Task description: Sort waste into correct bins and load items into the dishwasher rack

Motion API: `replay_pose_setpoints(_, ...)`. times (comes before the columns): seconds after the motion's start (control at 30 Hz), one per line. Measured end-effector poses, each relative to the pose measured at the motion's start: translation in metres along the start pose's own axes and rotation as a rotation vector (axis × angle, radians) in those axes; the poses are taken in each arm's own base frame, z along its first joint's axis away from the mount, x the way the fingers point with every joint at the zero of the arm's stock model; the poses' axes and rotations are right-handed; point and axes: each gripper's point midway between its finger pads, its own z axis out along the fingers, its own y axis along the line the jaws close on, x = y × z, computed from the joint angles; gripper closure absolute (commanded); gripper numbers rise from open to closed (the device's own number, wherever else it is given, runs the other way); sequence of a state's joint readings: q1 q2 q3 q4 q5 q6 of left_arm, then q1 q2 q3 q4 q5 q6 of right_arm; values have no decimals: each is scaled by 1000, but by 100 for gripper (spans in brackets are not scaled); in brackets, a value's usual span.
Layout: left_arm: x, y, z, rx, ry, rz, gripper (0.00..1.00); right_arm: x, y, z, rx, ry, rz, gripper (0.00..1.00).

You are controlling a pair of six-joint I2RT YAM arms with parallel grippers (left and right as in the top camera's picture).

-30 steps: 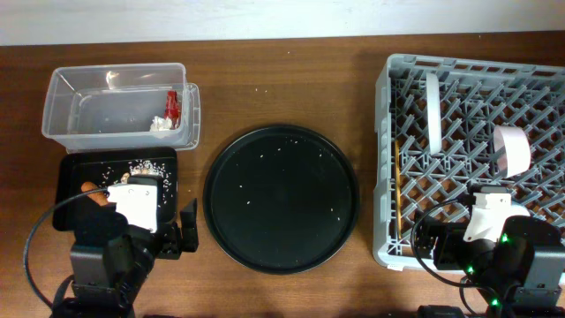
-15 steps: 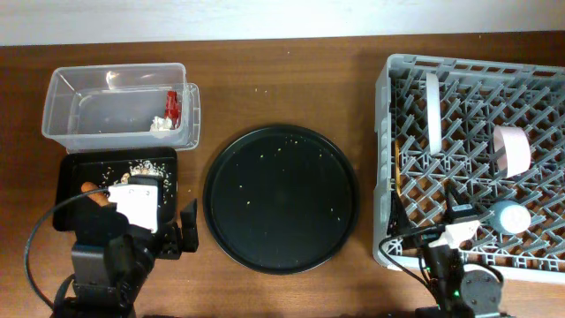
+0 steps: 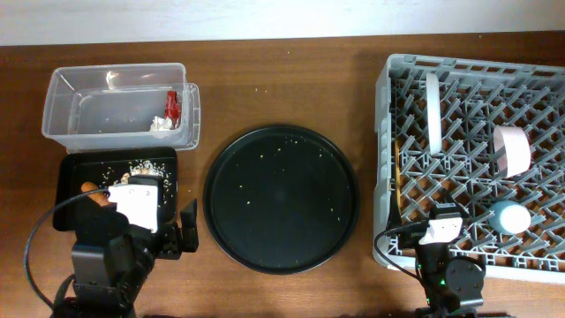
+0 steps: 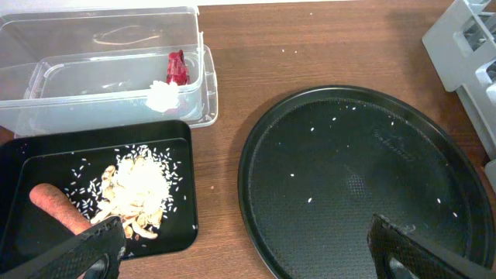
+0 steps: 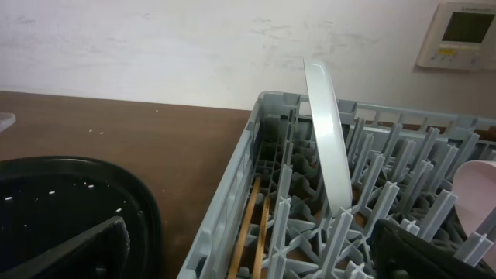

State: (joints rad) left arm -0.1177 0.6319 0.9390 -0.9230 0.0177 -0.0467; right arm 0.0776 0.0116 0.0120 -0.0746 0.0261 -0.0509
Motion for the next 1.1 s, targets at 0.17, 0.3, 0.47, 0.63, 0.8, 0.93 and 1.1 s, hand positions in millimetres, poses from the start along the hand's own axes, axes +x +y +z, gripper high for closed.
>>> replay_pose_setpoints(0.17,0,0,0,0,0,0,1,0,0,0,0,0,-2,2)
replay_pose_setpoints(0.3,0,0,-2,0,-8,0,1,0,0,0,0,0,-2,2)
replay_pose_setpoints(0.47,36,12,11,-49,-229,-3,1,0,0,0,0,-2,-2,2)
replay_pose_setpoints(0.63,45,22,44,-72,-538,-20,1,0,0,0,0,-2,-2,2)
replay_pose_setpoints(0.8,67,34,74,-116,-552,-33,1,0,0,0,0,-1,-1,2)
replay_pose_setpoints(0.93,67,34,75,-116,-549,-33,1,0,0,0,0,-2,-2,2)
replay_pose_setpoints(1.1,67,34,75,-116,-549,-33,1,0,0,0,0,-2,-1,2)
